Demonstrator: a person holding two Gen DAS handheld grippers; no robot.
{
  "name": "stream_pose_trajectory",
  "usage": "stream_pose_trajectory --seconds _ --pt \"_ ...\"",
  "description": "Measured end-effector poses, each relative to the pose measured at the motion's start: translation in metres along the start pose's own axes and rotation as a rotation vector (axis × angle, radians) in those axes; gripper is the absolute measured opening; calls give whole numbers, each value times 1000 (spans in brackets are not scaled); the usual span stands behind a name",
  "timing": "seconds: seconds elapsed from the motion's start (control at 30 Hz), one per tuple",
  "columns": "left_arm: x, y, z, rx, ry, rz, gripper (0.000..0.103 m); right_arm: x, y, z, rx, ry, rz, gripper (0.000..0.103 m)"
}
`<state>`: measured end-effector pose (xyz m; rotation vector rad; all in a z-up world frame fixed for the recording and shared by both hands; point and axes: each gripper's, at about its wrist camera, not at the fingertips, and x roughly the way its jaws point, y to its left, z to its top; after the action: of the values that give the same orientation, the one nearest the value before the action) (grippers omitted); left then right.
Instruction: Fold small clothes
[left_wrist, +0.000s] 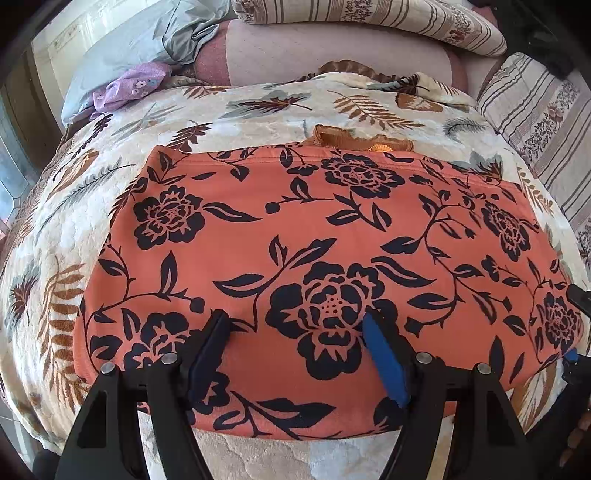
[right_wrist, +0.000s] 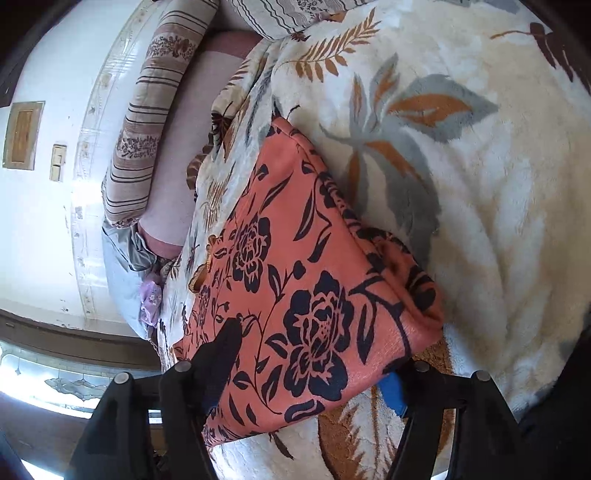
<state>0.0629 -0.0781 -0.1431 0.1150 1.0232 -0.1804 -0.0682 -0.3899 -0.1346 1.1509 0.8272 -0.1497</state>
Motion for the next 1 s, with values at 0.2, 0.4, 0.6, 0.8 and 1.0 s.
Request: stream_pose_trajectory --seconds 0.2,0.4,0.6,0.8,1.0 --pt "15 -4 -3 35 21 15 77 1 6 3 -83 -23 -69 60" --pt "-3 -4 0 31 -28 8 80 2 5 9 -63 -25 -78 62" --pt "17 -6 -12 110 -59 -8 85 13 23 7 -209 -24 -245 19" --pt "-9 43 -1 -75 -82 -180 84 -7 138 -23 -561 -145 -301 13" --pt "-48 159 -10 -430 -202 -286 84 45 246 -110 -896 -89 -194 13"
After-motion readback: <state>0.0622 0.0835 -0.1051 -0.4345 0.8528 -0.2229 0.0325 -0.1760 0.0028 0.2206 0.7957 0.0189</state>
